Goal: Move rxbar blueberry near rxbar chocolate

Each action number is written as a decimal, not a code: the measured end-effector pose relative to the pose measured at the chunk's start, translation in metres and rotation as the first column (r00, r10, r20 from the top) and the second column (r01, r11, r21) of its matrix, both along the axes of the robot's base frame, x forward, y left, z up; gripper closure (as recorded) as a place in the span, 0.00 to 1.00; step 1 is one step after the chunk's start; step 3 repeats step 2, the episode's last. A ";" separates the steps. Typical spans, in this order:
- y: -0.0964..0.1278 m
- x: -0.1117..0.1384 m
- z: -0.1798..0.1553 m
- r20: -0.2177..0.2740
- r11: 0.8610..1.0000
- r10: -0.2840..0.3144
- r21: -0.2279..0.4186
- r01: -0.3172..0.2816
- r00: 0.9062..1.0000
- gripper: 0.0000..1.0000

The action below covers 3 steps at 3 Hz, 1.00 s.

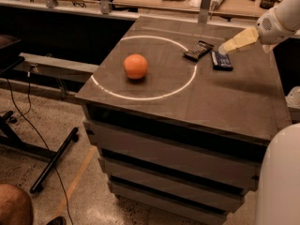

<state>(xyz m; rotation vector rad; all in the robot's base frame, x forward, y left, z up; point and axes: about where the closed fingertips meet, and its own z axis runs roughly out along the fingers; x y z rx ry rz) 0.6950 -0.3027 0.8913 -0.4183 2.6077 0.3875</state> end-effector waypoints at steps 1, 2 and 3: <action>-0.029 -0.022 0.015 0.041 0.999 0.018 0.049 -0.020 0.999 0.00; -0.029 -0.022 0.015 0.041 0.999 0.018 0.049 -0.020 0.999 0.00; -0.029 -0.022 0.015 0.041 0.999 0.018 0.049 -0.020 0.999 0.00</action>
Offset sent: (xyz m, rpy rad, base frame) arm -0.0177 -0.0226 0.0114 0.0385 -0.0289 0.0168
